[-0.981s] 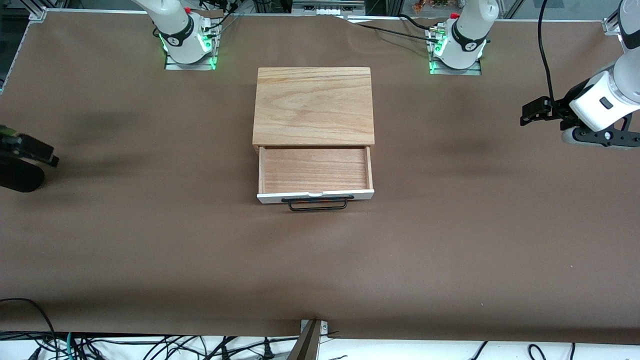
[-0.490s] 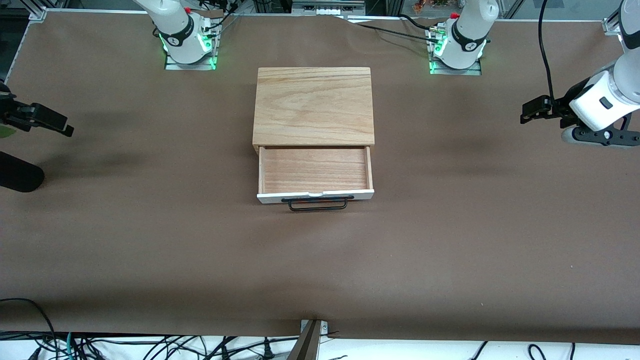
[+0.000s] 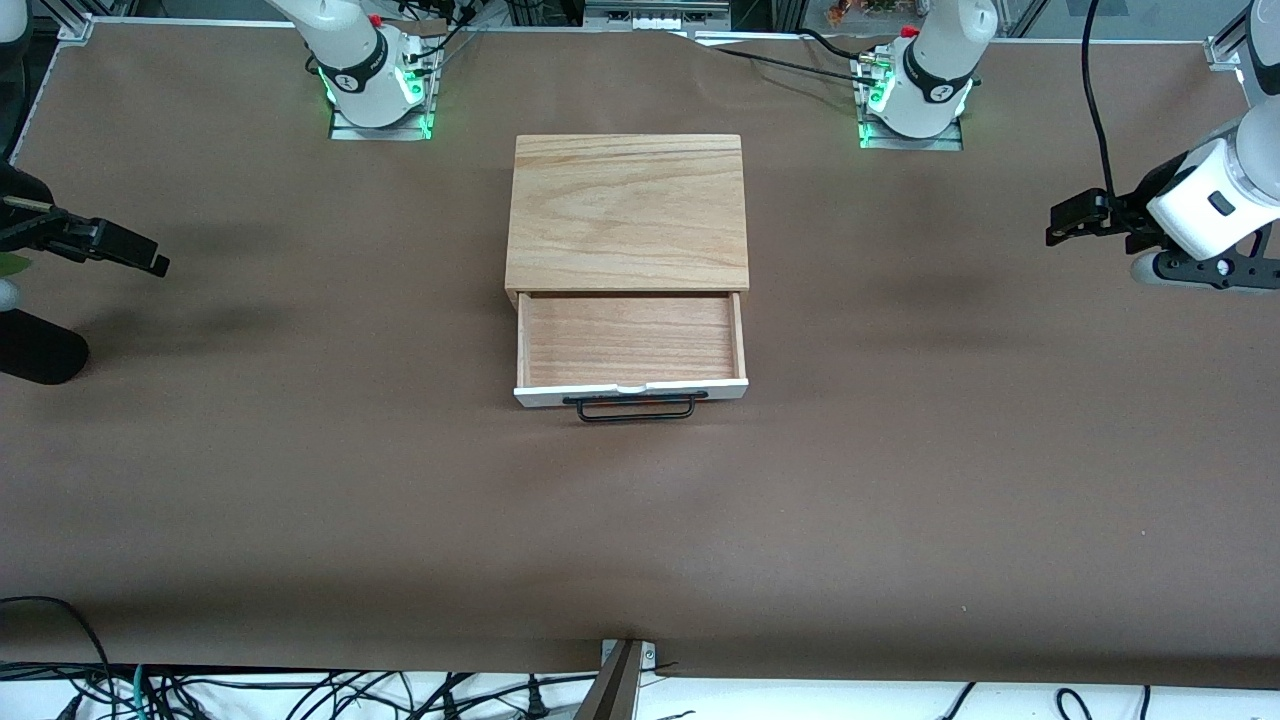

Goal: Pull top drawer with both arms simultaneously

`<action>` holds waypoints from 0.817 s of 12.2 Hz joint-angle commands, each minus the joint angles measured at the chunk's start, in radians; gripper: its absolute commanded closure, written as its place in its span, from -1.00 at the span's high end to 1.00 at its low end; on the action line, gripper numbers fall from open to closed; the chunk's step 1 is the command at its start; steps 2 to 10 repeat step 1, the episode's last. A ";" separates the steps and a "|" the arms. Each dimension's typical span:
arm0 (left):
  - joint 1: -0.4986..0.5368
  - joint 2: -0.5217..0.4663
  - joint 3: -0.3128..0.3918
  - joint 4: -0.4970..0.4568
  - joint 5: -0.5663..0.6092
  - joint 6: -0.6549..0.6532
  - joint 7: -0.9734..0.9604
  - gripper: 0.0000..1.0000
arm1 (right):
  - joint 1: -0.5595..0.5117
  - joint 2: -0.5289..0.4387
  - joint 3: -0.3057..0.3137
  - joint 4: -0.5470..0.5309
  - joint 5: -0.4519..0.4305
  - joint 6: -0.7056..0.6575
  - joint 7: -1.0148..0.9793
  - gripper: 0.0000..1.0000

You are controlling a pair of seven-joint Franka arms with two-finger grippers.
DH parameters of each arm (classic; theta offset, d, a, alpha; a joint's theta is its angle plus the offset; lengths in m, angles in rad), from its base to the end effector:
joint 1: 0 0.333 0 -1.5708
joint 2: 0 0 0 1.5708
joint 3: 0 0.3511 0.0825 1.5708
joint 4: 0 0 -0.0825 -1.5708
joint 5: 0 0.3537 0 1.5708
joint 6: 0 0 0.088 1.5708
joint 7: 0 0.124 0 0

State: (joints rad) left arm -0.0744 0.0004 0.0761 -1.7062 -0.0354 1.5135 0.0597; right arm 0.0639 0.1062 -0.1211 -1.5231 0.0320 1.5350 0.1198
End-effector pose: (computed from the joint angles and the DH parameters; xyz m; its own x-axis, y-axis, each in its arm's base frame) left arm 0.5068 -0.0037 0.5794 0.9801 -0.0600 -0.1894 -0.0521 -0.9976 0.0464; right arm 0.5524 -0.0237 0.6037 0.9799 -0.1752 -0.0950 -0.1767 -0.9842 -0.0078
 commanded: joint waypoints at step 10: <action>0.008 -0.020 -0.009 -0.015 0.028 -0.013 -0.009 1.00 | -0.010 0.007 0.017 0.015 -0.021 -0.004 0.006 1.00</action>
